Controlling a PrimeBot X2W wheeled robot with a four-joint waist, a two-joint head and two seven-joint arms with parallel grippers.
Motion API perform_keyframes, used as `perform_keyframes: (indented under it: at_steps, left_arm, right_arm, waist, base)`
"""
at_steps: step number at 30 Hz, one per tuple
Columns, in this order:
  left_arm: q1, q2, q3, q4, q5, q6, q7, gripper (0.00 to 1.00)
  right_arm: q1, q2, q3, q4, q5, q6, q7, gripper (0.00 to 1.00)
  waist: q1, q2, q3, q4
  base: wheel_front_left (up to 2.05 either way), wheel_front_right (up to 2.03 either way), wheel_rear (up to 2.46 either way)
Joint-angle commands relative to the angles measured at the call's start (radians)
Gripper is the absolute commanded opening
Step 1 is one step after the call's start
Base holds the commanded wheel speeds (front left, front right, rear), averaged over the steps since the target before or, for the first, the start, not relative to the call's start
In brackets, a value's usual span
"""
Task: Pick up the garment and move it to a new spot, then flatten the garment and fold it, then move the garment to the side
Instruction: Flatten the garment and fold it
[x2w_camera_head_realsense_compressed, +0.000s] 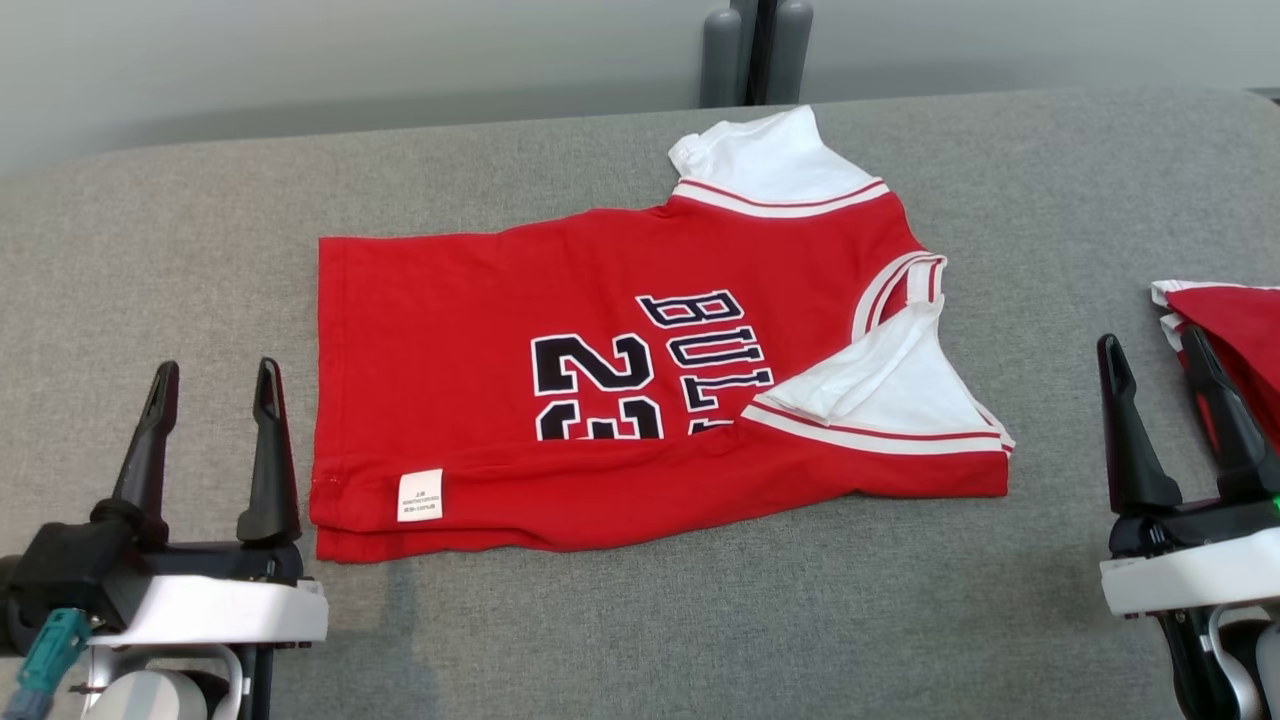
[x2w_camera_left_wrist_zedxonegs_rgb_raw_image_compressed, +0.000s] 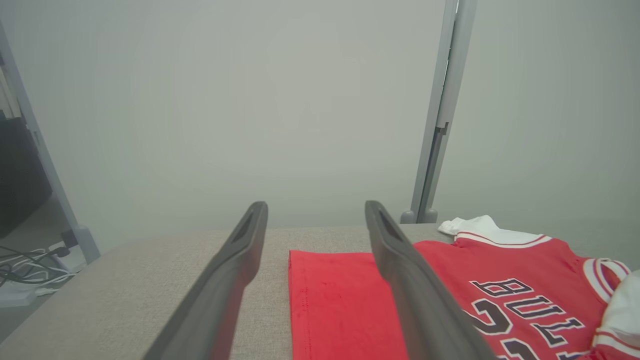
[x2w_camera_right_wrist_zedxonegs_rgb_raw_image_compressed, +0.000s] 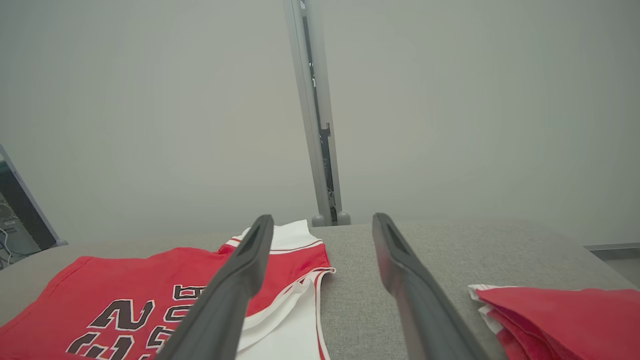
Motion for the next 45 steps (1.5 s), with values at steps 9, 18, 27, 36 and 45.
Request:
perform_keyframes:
  at_steps: [9,18,27,36,45]
  left_arm:
    - [0.002,-0.005,-0.017,0.037,0.014,-0.018,-0.004,1.00]
    - [-0.002,-0.019,-0.061,0.132,-0.029,-0.068,0.045,1.00]
    - [0.010,-0.078,-0.098,0.288,-0.108,-0.129,0.073,1.00]
    - [-0.015,-0.113,-0.080,0.410,-0.198,-0.195,0.092,1.00]
    - [-0.057,-0.125,-0.095,0.508,-0.252,-0.261,0.148,0.00]
  right_arm:
    - [0.035,0.022,-0.018,-0.022,-0.011,0.000,0.035,1.00]
    - [0.013,0.003,0.004,0.058,0.002,0.000,0.089,1.00]
    - [-0.041,-0.002,0.068,0.244,0.045,0.000,0.088,1.00]
    - [-0.118,-0.012,0.125,0.359,0.088,0.000,0.083,1.00]
    - [-0.183,-0.023,0.196,0.446,0.178,0.000,0.128,0.00]
  waist:
    - [0.0000,0.0000,-0.024,0.001]
    - [0.0000,0.0000,0.005,0.011]
    - [0.0000,0.0000,0.074,0.020]
    - [0.0000,0.0000,0.112,0.029]
    - [0.0000,0.0000,0.115,0.028]
  base:
    - [0.00,0.00,0.00]
    - [0.00,0.00,0.00]
    - [0.00,0.00,0.00]
    - [0.00,0.00,0.00]
    - [0.00,0.00,0.00]
